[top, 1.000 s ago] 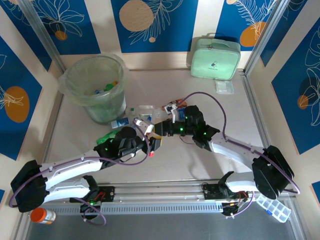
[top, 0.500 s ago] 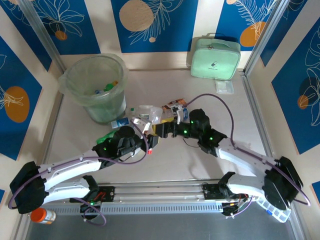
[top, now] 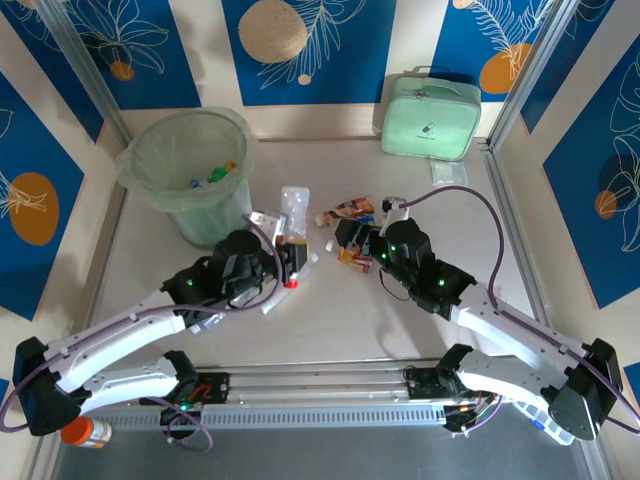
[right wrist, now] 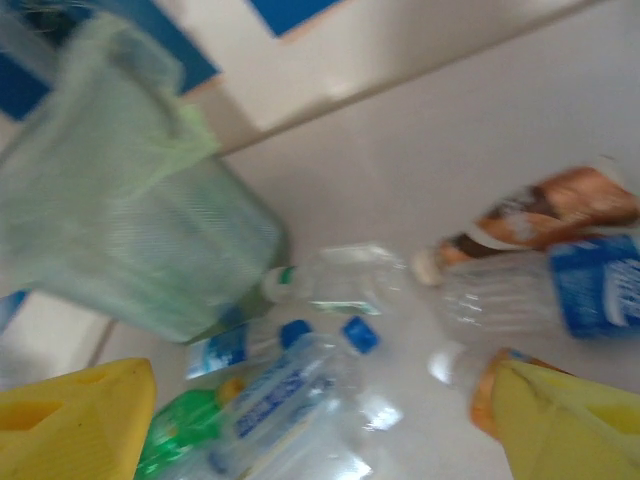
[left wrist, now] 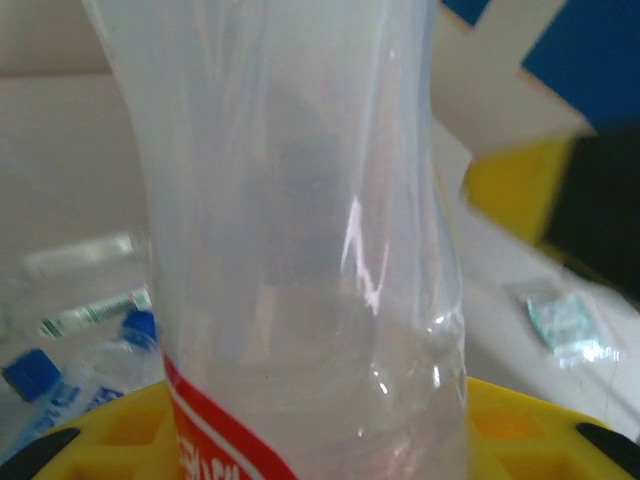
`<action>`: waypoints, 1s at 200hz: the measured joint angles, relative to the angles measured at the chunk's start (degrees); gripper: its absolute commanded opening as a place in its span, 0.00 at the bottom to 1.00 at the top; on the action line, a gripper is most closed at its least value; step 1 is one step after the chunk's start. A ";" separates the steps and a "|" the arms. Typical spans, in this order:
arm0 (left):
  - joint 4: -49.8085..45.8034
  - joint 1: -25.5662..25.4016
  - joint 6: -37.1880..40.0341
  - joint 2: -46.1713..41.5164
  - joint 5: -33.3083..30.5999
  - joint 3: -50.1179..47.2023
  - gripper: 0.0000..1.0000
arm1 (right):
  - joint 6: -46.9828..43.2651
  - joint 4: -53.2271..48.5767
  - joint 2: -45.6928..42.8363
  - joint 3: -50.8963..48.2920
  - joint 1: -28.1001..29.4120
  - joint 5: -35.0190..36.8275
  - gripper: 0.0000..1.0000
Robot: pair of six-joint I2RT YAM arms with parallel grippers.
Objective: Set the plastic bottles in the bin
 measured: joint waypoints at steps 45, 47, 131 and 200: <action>-17.00 5.99 -6.36 5.20 -8.90 23.67 0.42 | 0.15 -1.57 4.31 -2.62 -0.44 2.95 0.87; -17.33 6.36 -6.47 5.49 -9.18 24.50 0.42 | 0.15 -1.60 4.37 -2.62 -0.44 2.99 0.87; -40.89 33.48 -25.42 25.09 -2.84 55.32 0.35 | 0.44 -2.43 8.39 -2.36 -0.44 4.59 0.87; -46.03 44.92 -34.84 38.34 9.46 59.82 0.33 | 1.38 -4.09 12.44 -0.24 0.35 4.79 0.87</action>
